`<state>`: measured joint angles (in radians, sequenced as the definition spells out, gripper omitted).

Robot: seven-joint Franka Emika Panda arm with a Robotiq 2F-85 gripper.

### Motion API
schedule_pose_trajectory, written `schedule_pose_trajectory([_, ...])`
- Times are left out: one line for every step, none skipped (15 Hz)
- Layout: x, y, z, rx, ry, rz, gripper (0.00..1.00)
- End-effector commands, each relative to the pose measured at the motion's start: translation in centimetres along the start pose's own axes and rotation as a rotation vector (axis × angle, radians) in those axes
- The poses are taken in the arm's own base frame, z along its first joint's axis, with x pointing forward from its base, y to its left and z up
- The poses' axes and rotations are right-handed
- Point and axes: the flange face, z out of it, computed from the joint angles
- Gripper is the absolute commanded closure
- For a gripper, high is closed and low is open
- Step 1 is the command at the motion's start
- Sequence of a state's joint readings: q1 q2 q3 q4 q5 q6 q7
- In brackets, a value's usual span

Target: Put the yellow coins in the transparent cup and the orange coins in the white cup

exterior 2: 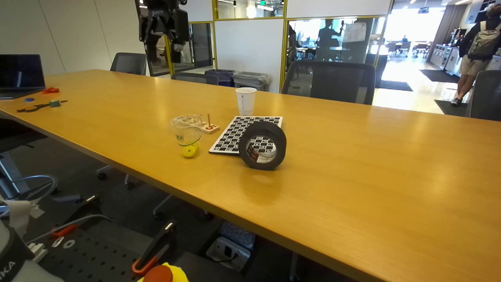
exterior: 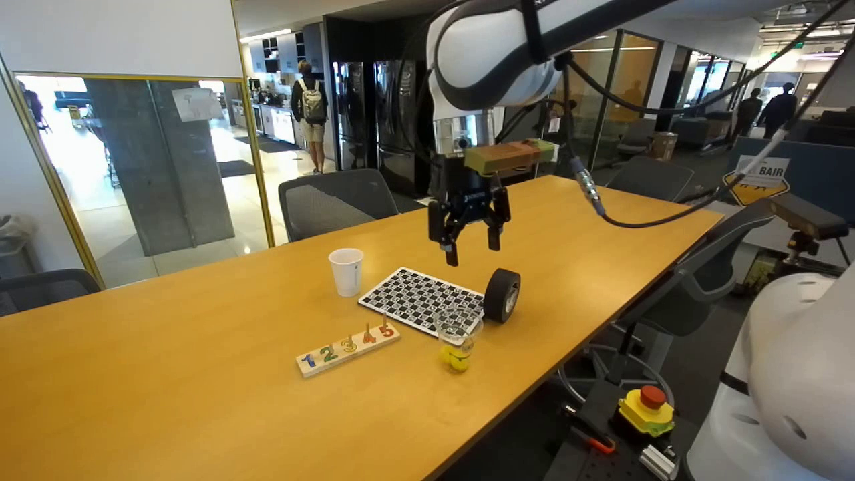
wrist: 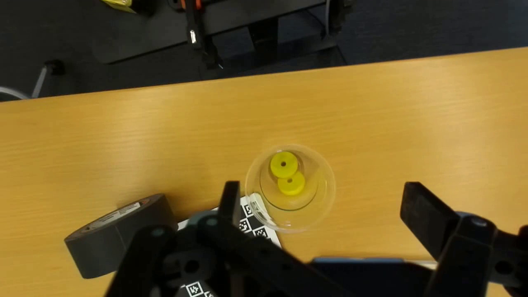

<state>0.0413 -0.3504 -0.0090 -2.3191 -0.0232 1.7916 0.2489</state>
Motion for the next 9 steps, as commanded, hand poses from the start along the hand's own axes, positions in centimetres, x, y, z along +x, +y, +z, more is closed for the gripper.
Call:
schedule_pose_trajectory([-5.3, 2.9, 1.8, 0.012, 0.093, -0.126, 0.0])
schedule_pose_trajectory([-6.0, 3.6, 2.2, 0.007, 0.106, -0.169, 0.0])
schedule_pose_trajectory([-6.5, 4.2, 2.6, 0.013, 0.119, -0.191, 0.0])
schedule_pose_trajectory([-6.9, 4.7, 3.0, 0.022, 0.126, -0.213, 0.0])
schedule_pose_trajectory([-7.2, 5.3, 3.2, 0.036, 0.133, -0.23, 0.0])
schedule_pose_trajectory([-7.4, 5.7, 3.4, 0.045, 0.135, -0.242, 0.0])
schedule_pose_trajectory([-7.6, 6.1, 3.5, 0.05, 0.139, -0.252, 0.0])
schedule_pose_trajectory([-7.6, 6.3, 3.7, 0.054, 0.138, -0.251, 0.0])
schedule_pose_trajectory([-7.6, 6.5, 4.0, 0.056, 0.14, -0.249, 0.0])
